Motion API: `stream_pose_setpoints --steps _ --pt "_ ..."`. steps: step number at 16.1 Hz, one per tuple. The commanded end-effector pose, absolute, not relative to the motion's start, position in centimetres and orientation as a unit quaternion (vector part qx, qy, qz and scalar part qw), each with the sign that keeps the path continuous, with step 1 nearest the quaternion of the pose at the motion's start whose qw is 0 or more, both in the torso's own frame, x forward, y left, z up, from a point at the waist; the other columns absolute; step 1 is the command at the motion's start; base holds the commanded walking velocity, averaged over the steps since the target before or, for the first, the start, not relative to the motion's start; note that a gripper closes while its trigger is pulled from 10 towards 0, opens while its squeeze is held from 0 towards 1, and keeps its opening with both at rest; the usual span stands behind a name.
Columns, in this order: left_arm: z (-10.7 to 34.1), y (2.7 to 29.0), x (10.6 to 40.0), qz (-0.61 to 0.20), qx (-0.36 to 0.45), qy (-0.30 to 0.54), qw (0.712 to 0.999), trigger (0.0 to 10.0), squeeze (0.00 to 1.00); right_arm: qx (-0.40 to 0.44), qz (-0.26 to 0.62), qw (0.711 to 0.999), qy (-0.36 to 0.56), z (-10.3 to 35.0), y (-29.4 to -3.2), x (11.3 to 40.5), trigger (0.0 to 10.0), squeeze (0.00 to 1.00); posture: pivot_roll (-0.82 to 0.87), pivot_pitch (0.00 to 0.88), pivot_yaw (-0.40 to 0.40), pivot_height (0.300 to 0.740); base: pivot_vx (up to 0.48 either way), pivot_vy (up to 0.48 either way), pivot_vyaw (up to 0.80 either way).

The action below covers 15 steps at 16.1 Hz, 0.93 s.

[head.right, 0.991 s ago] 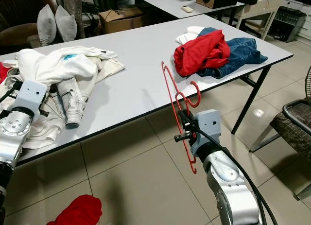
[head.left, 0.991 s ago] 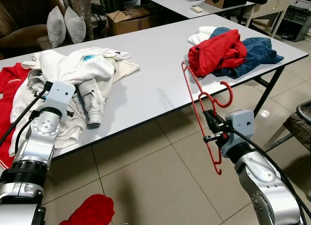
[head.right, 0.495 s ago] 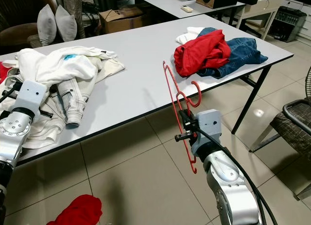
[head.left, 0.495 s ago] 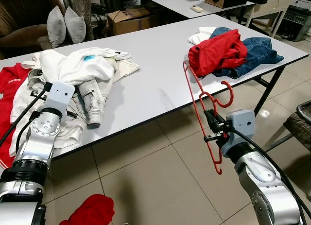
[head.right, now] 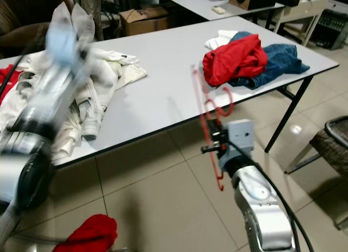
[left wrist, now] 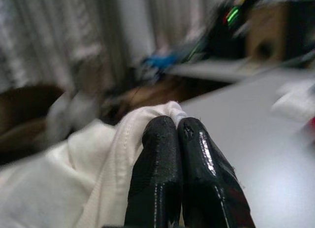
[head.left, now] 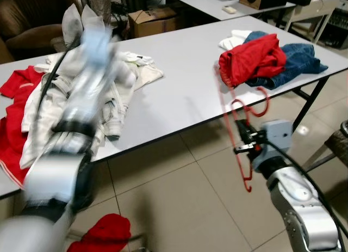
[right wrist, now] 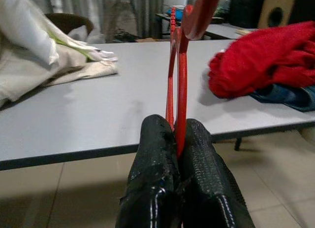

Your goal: Hang hanger

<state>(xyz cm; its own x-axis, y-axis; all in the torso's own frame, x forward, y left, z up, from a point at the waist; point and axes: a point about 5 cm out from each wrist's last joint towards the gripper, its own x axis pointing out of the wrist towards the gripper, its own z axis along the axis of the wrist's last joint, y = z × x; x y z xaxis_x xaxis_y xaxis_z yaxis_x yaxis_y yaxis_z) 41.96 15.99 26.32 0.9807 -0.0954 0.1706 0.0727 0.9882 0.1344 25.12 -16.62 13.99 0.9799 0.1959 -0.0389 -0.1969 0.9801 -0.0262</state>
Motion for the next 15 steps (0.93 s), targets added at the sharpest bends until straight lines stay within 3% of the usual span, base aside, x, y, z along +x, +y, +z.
stream_pose_setpoints --steps 1,3,6,10,11,12,13,15 --pt "27.3 13.6 42.1 -0.083 0.056 -0.108 0.989 0.0 0.00 -0.018 0.081 0.996 0.012 14.3 -17.1 25.2 10.0 0.00 -0.23 0.000 0.090 0.740 0.000 0.000 0.00" --pt "26.2 7.4 41.7 -0.194 0.076 -0.094 0.974 0.0 0.00 -0.016 0.066 0.998 0.011 14.3 -17.3 24.8 10.0 0.00 -0.25 0.000 0.116 0.740 0.000 0.000 0.00" --pt "19.1 4.7 40.1 -0.273 0.122 0.027 0.954 0.0 0.00 -0.012 0.058 0.998 0.017 13.8 -17.3 24.5 10.0 0.00 -0.27 0.000 0.137 0.740 0.000 0.000 0.00" --pt "15.2 7.3 39.6 -0.217 0.138 0.090 0.962 0.0 0.00 -0.010 0.058 0.998 0.022 13.7 -17.1 24.4 10.0 0.00 -0.25 0.000 0.128 0.740 0.000 0.000 0.00" --pt "14.9 8.4 39.7 -0.201 0.144 0.099 0.964 2.9 0.00 -0.012 0.063 0.998 0.025 13.6 -17.0 24.5 10.0 0.00 -0.25 0.000 0.119 0.740 0.000 0.000 0.00" --pt "14.8 9.0 39.8 -0.191 0.147 0.101 0.965 10.0 0.00 -0.012 0.066 0.997 0.026 13.5 -16.8 24.6 10.0 0.00 -0.24 0.000 0.115 0.740 0.000 0.000 0.00" --pt "15.4 9.2 39.9 -0.208 0.108 0.085 0.968 10.0 1.00 -0.011 0.067 0.997 0.026 13.6 -16.7 24.7 10.0 0.00 -0.24 0.000 0.112 0.740 0.000 0.000 0.00" --pt "16.9 9.3 40.1 -0.243 0.050 0.049 0.967 10.0 1.00 -0.009 0.069 0.997 0.027 13.5 -16.7 24.7 10.0 0.00 -0.24 0.000 0.112 0.740 0.000 0.000 0.00"
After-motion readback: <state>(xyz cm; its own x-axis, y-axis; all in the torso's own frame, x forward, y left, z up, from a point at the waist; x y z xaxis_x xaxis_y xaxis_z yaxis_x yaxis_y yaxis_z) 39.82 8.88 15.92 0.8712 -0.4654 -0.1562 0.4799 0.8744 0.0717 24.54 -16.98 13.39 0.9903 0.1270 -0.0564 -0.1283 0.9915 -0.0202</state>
